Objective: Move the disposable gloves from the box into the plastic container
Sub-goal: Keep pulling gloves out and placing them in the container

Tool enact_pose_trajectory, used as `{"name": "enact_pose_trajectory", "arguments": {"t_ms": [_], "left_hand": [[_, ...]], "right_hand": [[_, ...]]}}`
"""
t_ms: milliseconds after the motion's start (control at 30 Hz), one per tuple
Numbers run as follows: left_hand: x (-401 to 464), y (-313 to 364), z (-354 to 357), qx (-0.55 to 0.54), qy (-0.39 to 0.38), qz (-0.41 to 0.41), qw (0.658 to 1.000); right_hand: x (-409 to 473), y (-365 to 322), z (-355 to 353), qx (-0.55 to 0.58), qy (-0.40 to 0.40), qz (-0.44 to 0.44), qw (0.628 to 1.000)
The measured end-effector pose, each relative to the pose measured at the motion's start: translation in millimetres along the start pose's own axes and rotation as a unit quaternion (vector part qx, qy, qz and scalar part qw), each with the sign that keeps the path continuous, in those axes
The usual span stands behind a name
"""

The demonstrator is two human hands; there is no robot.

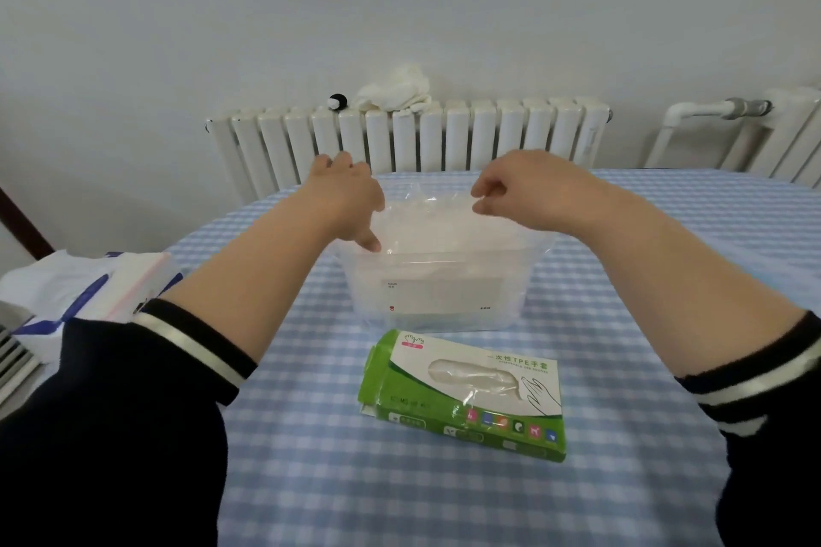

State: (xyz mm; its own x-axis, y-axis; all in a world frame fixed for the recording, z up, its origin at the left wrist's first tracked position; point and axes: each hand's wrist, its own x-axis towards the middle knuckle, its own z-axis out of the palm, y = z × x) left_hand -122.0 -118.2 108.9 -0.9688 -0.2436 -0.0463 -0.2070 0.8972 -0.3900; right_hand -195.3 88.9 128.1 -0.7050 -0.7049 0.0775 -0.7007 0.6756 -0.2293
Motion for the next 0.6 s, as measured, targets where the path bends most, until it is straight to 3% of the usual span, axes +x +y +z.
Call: {"name": "enact_pose_trajectory", "arguments": {"t_ms": [100,200,267,367,467,600], "left_hand": [[-7,-12,8,-0.13,0.089,-0.033,0.987],[-14,-14,26,-0.266,0.233,-0.071,0.933],[-26,-7,35,-0.366,0.328,-0.075,0.868],[-53,13,39,-0.413,0.476,-0.003,0.776],[-77,42,47,-0.379,0.481,0.122,0.781],[-95,76,58,-0.284,0.472,0.229,0.803]], "right_hand": [[-33,-8,0,0.172,0.061,-0.049,0.982],[-63,-14,13,0.32,-0.01,-0.092,0.943],[-76,-13,32,0.316,-0.073,-0.111,0.94],[-85,-6,63,0.176,-0.126,-0.127,0.968],[-86,2,92,0.067,-0.151,-0.137,0.977],[-85,6,109,0.052,-0.166,-0.146,0.974]]}}
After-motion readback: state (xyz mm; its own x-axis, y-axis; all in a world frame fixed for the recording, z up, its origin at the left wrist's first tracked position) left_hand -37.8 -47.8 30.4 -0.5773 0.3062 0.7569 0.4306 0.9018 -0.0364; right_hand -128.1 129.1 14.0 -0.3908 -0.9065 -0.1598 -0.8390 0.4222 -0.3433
